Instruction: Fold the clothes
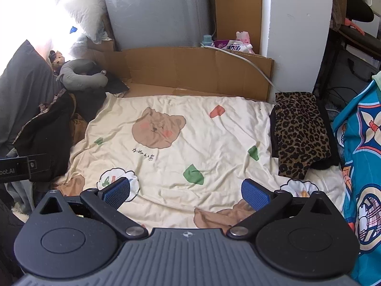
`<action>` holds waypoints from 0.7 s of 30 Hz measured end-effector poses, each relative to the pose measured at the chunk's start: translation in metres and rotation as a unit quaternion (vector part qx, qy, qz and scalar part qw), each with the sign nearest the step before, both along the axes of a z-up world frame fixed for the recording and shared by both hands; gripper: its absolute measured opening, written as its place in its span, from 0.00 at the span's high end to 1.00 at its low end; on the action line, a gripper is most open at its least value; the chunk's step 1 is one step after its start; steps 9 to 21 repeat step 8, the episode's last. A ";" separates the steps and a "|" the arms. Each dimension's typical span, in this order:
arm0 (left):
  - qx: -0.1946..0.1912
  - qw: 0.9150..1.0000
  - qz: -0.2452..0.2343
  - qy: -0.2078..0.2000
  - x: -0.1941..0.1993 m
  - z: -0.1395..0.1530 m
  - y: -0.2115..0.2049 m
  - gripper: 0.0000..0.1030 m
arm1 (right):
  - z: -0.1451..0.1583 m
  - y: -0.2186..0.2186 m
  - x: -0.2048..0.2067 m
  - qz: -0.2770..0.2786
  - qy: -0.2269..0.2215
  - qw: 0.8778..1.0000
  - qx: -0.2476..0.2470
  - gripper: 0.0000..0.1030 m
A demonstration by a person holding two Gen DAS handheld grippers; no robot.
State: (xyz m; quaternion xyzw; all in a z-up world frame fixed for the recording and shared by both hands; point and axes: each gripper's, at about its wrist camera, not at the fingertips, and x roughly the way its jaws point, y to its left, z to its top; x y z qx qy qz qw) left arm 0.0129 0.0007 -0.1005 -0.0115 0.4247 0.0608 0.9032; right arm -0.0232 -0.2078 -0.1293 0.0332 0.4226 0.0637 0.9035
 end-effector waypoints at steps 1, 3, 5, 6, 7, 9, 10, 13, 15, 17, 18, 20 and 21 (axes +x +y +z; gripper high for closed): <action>-0.001 1.000 0.002 0.001 0.000 0.000 0.001 0.01 | 0.000 0.000 0.000 0.001 -0.001 1.000 0.000 0.01; -0.002 1.000 0.004 0.003 0.000 -0.001 0.002 0.01 | 0.000 0.002 0.001 0.002 -0.001 1.000 -0.001 0.00; -0.003 1.000 0.005 0.005 0.001 -0.001 0.003 0.01 | 0.000 0.003 0.001 0.004 -0.001 1.000 -0.001 0.00; -0.003 1.000 0.005 0.006 0.001 -0.001 0.003 0.01 | 0.000 0.003 0.002 0.005 -0.002 1.000 -0.001 0.01; -0.003 1.000 0.005 0.006 0.002 -0.001 0.003 0.01 | 0.001 0.003 0.002 0.005 -0.003 1.000 0.000 0.01; -0.003 1.000 0.005 0.006 0.002 -0.001 0.003 0.01 | 0.001 0.003 0.002 0.006 -0.004 1.000 0.001 0.01; -0.003 1.000 0.005 0.006 0.002 -0.001 0.003 0.01 | 0.001 0.003 0.002 0.006 -0.004 1.000 0.001 0.01; -0.003 1.000 0.005 0.006 0.002 -0.001 0.003 0.01 | 0.001 0.003 0.002 0.006 -0.004 1.000 0.001 0.01; -0.003 1.000 0.005 0.006 0.002 -0.001 0.003 0.01 | 0.001 0.003 0.002 0.006 -0.004 1.000 0.001 0.01; -0.003 1.000 0.005 0.006 0.002 -0.001 0.003 0.01 | 0.001 0.003 0.002 0.006 -0.004 1.000 0.001 0.01; -0.003 1.000 0.005 0.006 0.002 -0.001 0.003 0.01 | 0.001 0.003 0.002 0.006 -0.004 1.000 0.001 0.01; -0.003 1.000 0.005 0.006 0.002 -0.001 0.003 0.01 | 0.001 0.003 0.002 0.006 -0.004 1.000 0.001 0.01; -0.003 1.000 0.005 0.006 0.002 -0.001 0.003 0.01 | 0.001 0.003 0.002 0.006 -0.004 1.000 0.001 0.01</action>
